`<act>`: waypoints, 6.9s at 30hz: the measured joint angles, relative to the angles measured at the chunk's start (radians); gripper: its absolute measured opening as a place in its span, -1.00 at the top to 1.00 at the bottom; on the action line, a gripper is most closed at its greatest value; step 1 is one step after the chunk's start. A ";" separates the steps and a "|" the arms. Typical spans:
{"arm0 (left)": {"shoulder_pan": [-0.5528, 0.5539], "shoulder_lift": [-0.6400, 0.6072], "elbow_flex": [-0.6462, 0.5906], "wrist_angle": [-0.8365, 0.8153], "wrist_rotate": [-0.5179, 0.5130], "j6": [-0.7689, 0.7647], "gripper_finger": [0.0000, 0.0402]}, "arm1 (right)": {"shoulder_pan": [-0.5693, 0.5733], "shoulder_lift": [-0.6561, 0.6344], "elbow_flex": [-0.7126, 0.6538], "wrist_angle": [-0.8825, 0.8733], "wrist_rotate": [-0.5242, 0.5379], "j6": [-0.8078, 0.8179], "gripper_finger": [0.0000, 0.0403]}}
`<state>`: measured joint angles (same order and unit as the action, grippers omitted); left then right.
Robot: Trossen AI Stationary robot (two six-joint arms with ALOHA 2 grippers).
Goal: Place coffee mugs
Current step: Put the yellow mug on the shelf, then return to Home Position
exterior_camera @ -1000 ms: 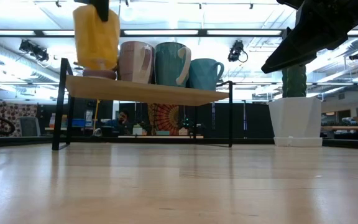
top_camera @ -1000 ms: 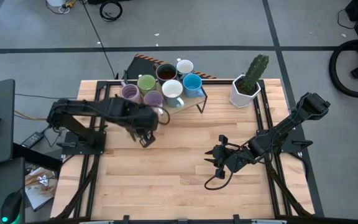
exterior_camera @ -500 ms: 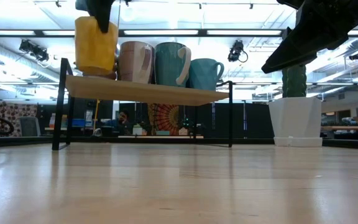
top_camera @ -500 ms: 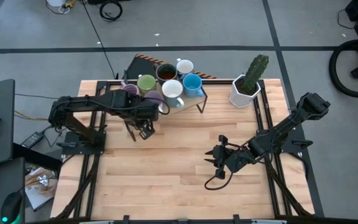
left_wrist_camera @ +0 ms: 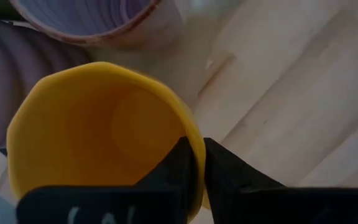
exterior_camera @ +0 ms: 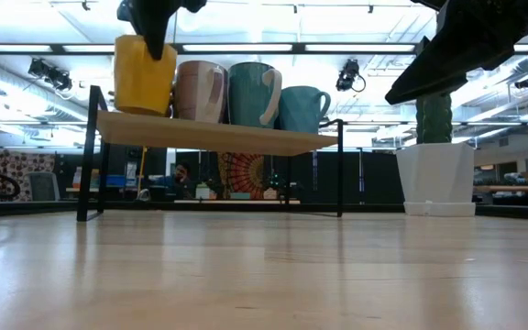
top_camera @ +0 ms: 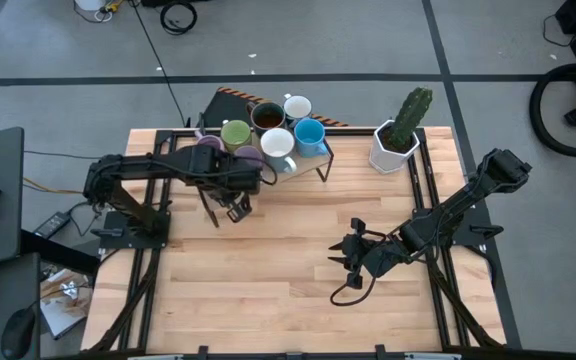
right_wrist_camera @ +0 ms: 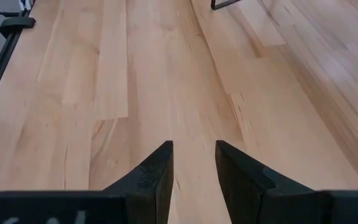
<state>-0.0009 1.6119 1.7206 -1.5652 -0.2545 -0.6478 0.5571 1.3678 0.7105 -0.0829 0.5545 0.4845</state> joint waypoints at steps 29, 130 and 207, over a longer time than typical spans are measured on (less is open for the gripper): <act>0.011 0.006 0.000 0.001 -0.044 -0.017 0.68 | 0.000 0.000 0.000 0.004 -0.008 -0.006 0.38; -0.354 -0.035 0.016 0.065 -0.214 0.653 0.41 | 0.000 0.000 0.000 0.011 -0.025 -0.010 0.38; -0.709 -0.738 -1.026 1.218 -0.402 0.334 0.97 | -0.100 -0.164 0.000 0.009 -0.164 -0.178 0.40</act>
<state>-0.7101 0.8735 0.6943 -0.3472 -0.6568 -0.3138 0.4572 1.2041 0.7105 -0.0736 0.3908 0.3065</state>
